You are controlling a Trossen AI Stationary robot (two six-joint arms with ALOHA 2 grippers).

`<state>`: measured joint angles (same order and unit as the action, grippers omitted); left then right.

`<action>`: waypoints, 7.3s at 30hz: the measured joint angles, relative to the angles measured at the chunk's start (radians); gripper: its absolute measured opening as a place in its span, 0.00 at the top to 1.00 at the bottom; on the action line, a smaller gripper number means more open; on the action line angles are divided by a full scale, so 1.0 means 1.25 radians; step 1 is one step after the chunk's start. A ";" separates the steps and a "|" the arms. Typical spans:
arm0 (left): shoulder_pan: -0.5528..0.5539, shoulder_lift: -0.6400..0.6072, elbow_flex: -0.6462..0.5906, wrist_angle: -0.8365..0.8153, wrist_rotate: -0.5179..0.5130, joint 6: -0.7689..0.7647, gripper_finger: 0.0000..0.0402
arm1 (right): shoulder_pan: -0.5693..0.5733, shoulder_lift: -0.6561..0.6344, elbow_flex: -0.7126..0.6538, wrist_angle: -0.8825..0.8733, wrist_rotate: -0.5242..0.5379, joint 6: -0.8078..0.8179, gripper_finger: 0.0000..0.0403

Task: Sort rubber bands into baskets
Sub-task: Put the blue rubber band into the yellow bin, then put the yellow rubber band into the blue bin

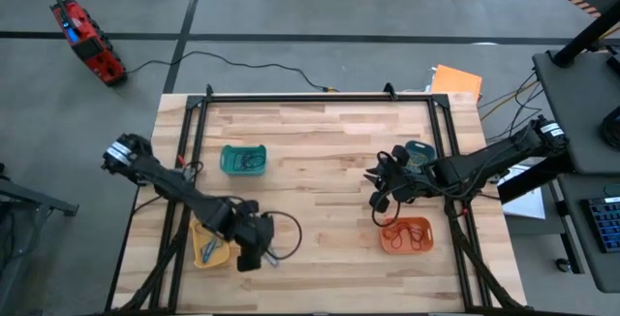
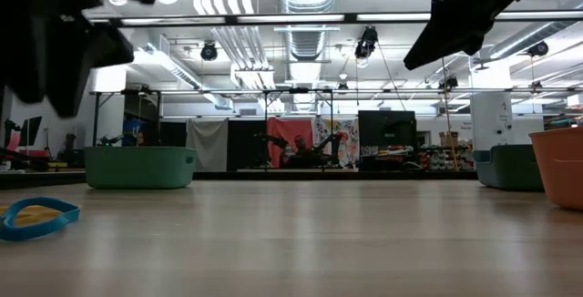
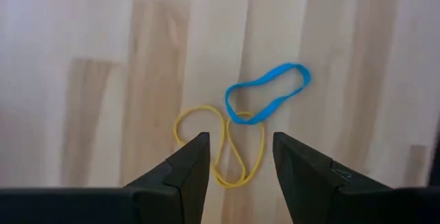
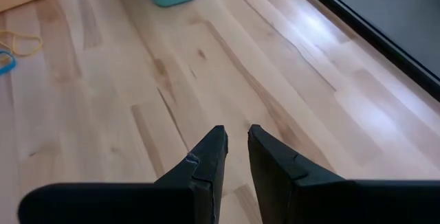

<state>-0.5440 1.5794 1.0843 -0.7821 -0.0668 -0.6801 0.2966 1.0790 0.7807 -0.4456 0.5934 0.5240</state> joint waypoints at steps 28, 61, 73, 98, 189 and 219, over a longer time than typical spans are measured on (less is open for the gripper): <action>-0.061 0.139 0.001 0.082 -0.065 -0.215 0.67 | 0.000 0.000 0.001 0.001 0.001 -0.024 0.86; -0.070 0.192 0.000 0.082 -0.067 -0.199 0.91 | 0.000 0.000 0.001 0.001 0.001 -0.031 0.86; -0.071 0.192 0.010 0.077 -0.068 -0.182 1.00 | 0.000 0.000 0.001 0.001 0.001 -0.031 0.86; -0.114 0.112 0.242 -0.325 -0.155 -0.100 1.00 | 0.000 0.001 0.001 0.002 0.001 -0.028 0.86; -0.148 -0.060 0.127 -0.299 -0.316 -0.207 0.75 | 0.000 0.002 0.001 0.007 0.001 -0.021 0.86; -0.095 0.127 0.019 -0.080 -0.114 -0.135 0.75 | 0.000 0.002 0.001 0.007 -0.002 -0.021 0.86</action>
<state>-0.6631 1.7377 1.1077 -0.8827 -0.2095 -0.8486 0.2966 1.0809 0.7818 -0.4374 0.5903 0.4973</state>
